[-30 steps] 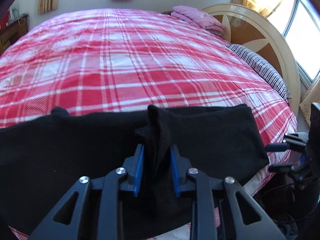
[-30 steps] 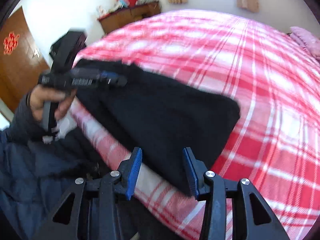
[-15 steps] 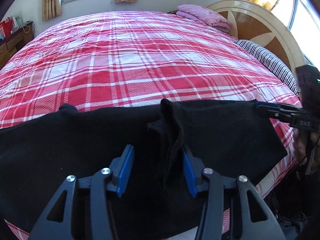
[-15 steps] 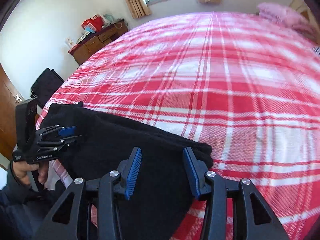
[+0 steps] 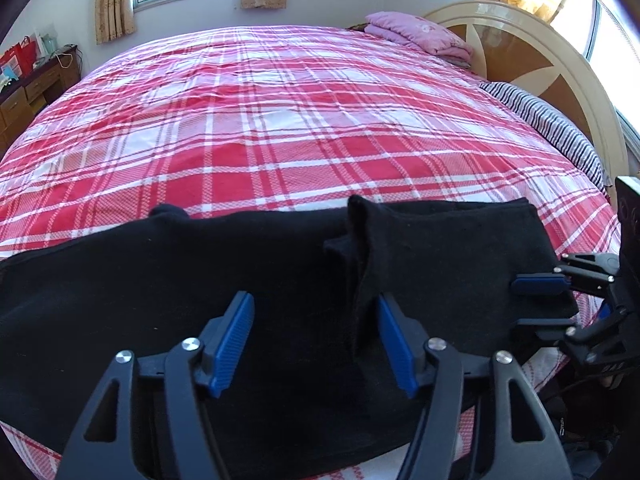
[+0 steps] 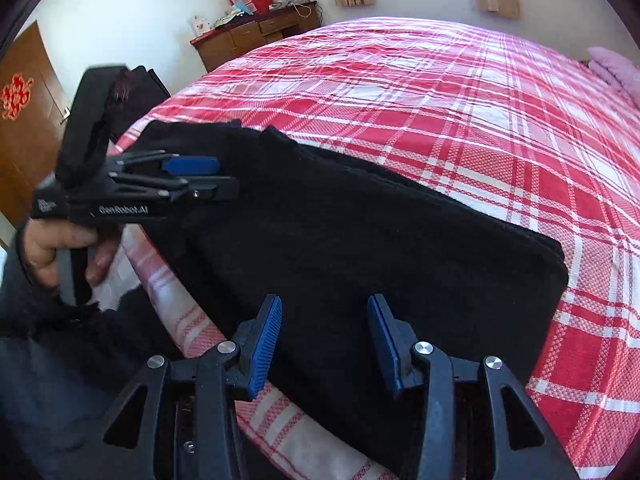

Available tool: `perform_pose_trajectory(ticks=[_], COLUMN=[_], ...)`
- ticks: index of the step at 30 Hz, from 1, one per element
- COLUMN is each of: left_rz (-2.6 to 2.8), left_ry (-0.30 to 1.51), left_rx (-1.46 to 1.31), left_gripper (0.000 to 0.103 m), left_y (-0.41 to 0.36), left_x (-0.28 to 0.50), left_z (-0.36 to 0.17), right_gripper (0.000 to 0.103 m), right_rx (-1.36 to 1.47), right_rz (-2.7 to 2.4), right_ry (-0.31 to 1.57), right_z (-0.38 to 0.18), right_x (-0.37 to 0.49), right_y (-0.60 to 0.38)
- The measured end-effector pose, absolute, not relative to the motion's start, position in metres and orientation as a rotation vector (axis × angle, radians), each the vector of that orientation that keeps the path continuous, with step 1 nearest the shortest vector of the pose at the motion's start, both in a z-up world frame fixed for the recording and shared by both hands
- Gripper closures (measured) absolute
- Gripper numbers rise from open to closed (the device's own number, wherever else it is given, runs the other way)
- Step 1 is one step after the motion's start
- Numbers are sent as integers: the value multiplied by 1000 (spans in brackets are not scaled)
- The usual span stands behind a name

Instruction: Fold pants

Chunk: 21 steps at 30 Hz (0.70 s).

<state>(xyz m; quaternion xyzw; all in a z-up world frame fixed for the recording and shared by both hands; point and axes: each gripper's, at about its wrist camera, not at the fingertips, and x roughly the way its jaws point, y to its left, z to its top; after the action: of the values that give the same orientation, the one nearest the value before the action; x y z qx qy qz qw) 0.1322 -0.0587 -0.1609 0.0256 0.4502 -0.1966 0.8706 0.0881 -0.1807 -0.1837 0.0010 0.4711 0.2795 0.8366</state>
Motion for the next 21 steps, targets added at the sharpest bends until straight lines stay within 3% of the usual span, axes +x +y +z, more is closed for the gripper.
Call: perform_pose_trajectory(ticks=[16,21], left_rz=[-287,-208], left_ry=[926,877], left_rx=[177,266], left_gripper=[37,34], left_y=[-30,13], left_x=[146,140], left_z=[-150,-141], right_gripper=[53,53], right_rx=[-58,-111], right_rz=[561,553], right_ry=[909,857], right_z=[-168,-155], right_x=[82,90], right_y=[-170,-152])
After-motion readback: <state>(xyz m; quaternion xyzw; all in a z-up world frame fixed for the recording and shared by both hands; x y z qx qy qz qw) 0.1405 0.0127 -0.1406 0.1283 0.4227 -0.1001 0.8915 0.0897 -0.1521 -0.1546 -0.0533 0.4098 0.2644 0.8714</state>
